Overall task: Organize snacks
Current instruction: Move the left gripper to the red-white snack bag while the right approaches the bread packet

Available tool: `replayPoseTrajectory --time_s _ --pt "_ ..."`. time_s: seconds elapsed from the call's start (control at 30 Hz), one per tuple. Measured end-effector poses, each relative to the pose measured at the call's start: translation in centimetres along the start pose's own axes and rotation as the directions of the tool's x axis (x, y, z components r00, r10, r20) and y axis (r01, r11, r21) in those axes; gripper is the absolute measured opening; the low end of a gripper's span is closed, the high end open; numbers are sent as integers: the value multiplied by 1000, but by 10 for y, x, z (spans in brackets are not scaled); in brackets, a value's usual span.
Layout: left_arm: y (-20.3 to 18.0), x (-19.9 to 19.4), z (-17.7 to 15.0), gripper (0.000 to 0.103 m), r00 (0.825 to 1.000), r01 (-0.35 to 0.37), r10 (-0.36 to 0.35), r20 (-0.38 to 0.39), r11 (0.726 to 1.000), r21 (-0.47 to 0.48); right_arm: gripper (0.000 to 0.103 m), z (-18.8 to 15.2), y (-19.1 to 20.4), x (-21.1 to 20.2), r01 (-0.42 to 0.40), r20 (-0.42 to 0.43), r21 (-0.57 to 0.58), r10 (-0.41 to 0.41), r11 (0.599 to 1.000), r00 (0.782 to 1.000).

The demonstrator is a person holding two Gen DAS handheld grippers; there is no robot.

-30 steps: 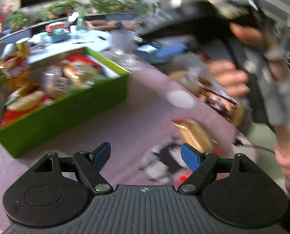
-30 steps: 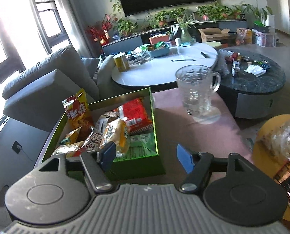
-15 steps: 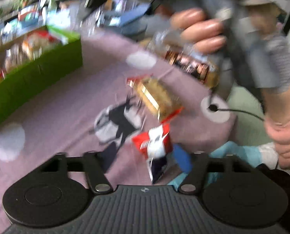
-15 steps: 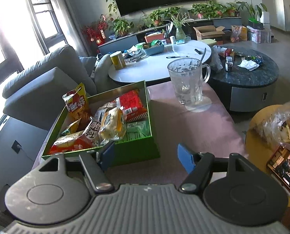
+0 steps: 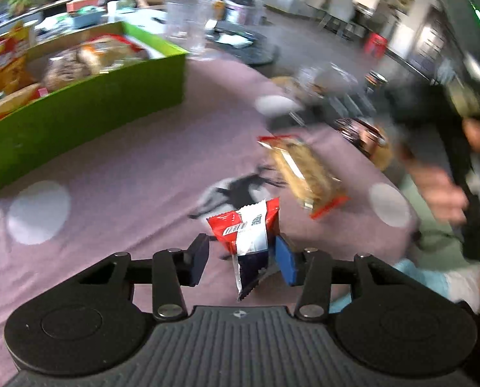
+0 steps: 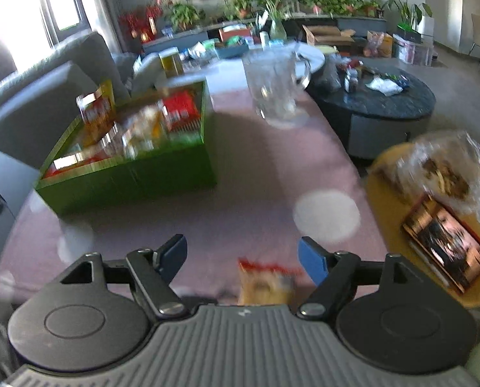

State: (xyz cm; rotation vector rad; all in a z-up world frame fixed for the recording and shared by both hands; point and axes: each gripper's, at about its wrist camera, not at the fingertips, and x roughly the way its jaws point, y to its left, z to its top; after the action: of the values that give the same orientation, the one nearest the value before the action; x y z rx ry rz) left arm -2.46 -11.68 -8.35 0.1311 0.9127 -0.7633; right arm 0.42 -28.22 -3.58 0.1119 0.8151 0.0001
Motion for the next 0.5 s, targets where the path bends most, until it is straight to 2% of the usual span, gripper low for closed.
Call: replayPoseTrajectory --time_s 0.2,0.27,0.3,0.37,0.5 --pt "18 -5 2 48 990 -135 138 42 989 -58 68 -21 -3 4 30 -63 3 -29 1000 998" --pt "23 -7 3 51 986 -155 159 45 985 -76 68 -24 -4 8 35 -84 9 -35 999 996" --pt "23 -8 2 53 986 -155 159 45 985 -81 68 -24 -3 10 38 -91 10 -37 999 995" --pt "22 -9 1 65 988 -142 146 47 986 -91 68 -25 -1 13 42 -103 10 -41 999 994" --pt "16 -5 1 68 993 -114 117 34 990 -85 68 -28 1 18 50 -118 16 -48 999 992"
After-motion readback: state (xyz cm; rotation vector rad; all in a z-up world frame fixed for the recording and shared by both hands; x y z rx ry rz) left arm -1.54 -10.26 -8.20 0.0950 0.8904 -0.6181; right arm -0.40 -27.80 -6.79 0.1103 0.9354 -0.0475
